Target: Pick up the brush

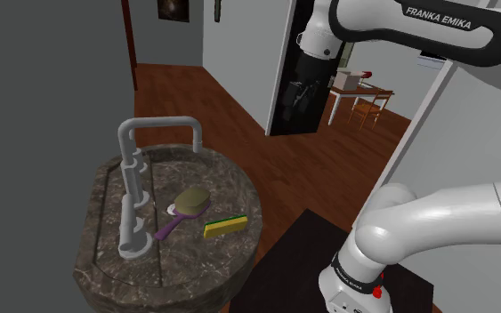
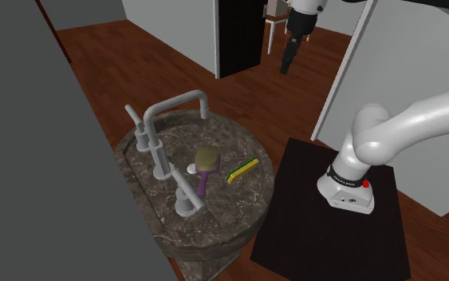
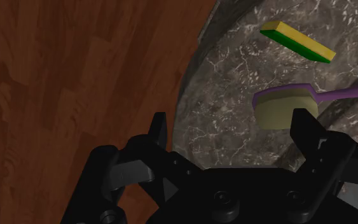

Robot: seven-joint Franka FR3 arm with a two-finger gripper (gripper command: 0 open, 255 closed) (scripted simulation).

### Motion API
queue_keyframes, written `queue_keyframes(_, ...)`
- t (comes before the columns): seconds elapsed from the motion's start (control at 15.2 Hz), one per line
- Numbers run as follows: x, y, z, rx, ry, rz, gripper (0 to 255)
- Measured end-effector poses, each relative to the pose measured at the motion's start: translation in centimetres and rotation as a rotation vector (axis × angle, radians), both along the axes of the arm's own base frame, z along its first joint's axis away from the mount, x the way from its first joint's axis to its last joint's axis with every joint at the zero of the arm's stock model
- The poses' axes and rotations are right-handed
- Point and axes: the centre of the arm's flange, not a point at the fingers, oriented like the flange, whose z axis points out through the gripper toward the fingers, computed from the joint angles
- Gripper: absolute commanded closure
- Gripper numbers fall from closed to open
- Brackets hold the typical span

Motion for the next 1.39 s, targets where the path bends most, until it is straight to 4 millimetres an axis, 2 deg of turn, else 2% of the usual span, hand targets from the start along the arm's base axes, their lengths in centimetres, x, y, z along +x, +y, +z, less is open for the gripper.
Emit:
queue_keyframes(0.13,0.0,0.5,-0.4,0.0,0.002,-0.014,0)
queue_keyframes(0.26,0.4,2.3,-1.7,0.0,0.01,-0.066,0)
queue_keyframes(0.73,2.5,8.8,-8.1,0.004,0.044,-0.297,0)
queue_keyframes(1.39,8.1,17.2,-16.9,0.009,0.091,-0.633,0)
